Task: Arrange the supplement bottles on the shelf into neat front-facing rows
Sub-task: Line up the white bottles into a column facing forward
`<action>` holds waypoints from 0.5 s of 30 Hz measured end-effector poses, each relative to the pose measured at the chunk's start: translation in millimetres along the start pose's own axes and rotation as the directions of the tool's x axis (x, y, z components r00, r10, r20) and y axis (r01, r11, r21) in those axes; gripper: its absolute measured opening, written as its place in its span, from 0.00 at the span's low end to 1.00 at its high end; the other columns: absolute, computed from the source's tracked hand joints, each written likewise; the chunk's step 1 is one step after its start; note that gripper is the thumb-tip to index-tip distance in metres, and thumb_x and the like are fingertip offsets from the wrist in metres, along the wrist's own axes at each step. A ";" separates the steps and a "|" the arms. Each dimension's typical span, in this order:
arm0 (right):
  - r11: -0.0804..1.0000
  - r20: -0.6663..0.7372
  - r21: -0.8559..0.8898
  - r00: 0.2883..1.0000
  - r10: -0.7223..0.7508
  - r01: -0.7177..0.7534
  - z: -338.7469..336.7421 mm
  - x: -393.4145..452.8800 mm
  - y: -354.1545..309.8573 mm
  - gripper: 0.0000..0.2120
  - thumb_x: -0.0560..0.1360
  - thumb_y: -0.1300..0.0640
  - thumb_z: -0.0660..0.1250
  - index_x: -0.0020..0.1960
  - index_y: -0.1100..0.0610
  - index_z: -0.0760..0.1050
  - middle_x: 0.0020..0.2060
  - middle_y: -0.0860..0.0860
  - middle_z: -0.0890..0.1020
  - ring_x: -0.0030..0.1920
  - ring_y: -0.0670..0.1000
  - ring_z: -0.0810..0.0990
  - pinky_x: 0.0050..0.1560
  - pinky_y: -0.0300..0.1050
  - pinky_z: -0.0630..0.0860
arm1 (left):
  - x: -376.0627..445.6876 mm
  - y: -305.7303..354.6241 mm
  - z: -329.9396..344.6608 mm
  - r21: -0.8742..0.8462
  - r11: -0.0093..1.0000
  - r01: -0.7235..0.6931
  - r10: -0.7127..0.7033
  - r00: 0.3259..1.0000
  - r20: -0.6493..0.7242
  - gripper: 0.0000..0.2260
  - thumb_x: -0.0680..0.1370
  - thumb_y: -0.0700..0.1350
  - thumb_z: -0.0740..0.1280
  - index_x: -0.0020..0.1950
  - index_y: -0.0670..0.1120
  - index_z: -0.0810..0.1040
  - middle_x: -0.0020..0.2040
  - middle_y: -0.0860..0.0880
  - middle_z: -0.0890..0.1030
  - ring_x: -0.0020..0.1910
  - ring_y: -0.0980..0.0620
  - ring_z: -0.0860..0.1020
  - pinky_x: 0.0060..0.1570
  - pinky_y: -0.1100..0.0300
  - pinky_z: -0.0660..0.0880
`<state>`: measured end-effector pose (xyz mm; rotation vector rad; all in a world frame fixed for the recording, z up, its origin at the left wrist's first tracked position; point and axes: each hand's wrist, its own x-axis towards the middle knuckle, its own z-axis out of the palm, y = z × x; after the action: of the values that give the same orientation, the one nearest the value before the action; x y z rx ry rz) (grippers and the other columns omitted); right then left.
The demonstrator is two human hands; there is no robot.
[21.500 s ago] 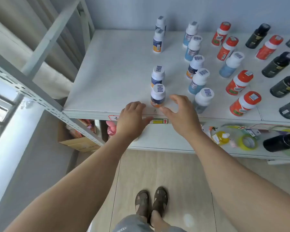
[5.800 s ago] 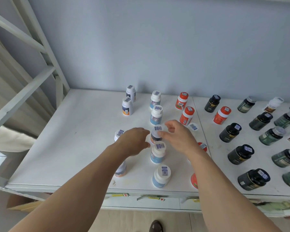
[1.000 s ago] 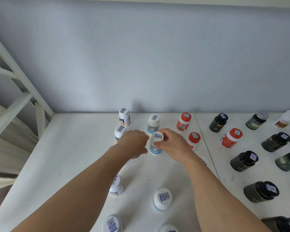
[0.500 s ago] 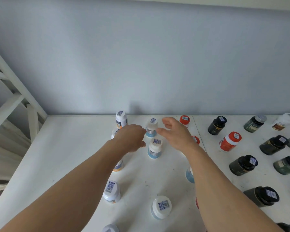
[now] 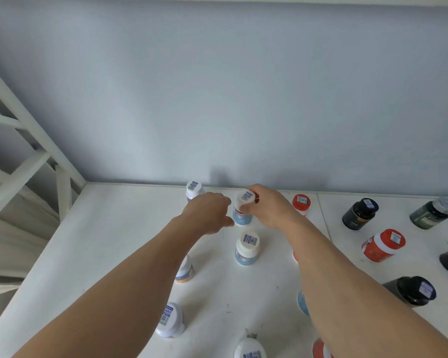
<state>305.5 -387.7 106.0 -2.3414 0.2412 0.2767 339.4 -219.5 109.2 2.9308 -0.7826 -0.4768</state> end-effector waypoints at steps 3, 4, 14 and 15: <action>0.996 -0.040 0.080 0.999 -0.024 0.027 -11.9 -2.1 -9.5 0.17 0.71 0.47 0.73 0.57 0.49 0.75 0.51 0.47 0.81 0.49 0.49 0.79 0.45 0.42 0.74 | 3.9 1.9 -2.5 -0.071 0.997 -0.006 0.006 1.000 -0.003 0.26 0.75 0.59 0.67 0.70 0.51 0.71 0.65 0.51 0.75 0.65 0.50 0.72 0.58 0.55 0.72; 0.996 -0.055 0.084 0.998 -0.030 0.035 -16.4 -3.4 -13.4 0.17 0.71 0.47 0.73 0.57 0.49 0.75 0.50 0.46 0.81 0.48 0.48 0.79 0.43 0.41 0.73 | 5.1 2.6 -3.5 -0.094 0.996 -0.008 0.008 1.000 -0.007 0.26 0.74 0.59 0.67 0.69 0.52 0.72 0.65 0.51 0.76 0.64 0.50 0.73 0.58 0.56 0.71; 0.998 -0.188 0.022 0.981 -0.054 0.059 -40.7 -12.7 -33.9 0.16 0.70 0.42 0.71 0.52 0.51 0.78 0.42 0.44 0.80 0.41 0.44 0.77 0.35 0.41 0.69 | 8.3 -5.1 -17.9 -0.454 0.889 -0.057 0.066 0.998 0.004 0.20 0.73 0.56 0.71 0.64 0.53 0.78 0.61 0.55 0.80 0.61 0.54 0.76 0.59 0.61 0.69; 0.998 -0.192 0.019 0.980 -0.053 0.057 -40.8 -12.5 -34.2 0.16 0.70 0.42 0.70 0.52 0.51 0.78 0.43 0.45 0.80 0.42 0.45 0.77 0.35 0.41 0.69 | 7.6 -5.2 -19.5 -0.459 0.886 -0.067 0.077 0.997 0.002 0.19 0.74 0.55 0.71 0.64 0.53 0.78 0.61 0.55 0.80 0.61 0.54 0.76 0.59 0.61 0.69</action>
<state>307.4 -391.6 160.5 -2.3479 0.2708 0.0205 354.3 -219.0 124.8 2.4530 -0.6668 -0.5931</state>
